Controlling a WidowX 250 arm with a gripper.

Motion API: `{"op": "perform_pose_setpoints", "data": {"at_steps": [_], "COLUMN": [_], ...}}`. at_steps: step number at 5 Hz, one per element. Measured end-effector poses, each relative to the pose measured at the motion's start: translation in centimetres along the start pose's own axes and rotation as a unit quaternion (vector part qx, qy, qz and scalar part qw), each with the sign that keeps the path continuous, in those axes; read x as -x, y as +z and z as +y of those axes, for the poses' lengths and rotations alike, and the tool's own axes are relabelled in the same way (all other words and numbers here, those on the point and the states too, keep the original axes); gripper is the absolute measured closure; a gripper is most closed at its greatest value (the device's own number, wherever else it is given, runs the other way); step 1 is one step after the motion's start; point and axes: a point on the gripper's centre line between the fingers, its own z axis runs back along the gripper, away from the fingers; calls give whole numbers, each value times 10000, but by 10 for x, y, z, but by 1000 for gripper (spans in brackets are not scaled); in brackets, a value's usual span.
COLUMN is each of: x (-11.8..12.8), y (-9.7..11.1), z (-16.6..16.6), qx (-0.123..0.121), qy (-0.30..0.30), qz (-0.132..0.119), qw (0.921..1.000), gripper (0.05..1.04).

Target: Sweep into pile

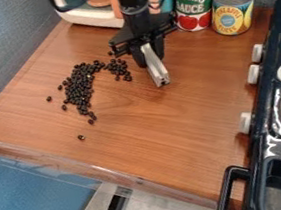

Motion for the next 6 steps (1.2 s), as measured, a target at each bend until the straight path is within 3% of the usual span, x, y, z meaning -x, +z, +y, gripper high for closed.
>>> {"op": "perform_pose_setpoints", "data": {"at_steps": [3,6], "x": [-4,-7], "y": [-7,2], "z": [29,66], "qx": [-406,-540], "qy": [175,251], "qz": [-82,-85], "qw": [9990,9982], "gripper": [705,705]}}
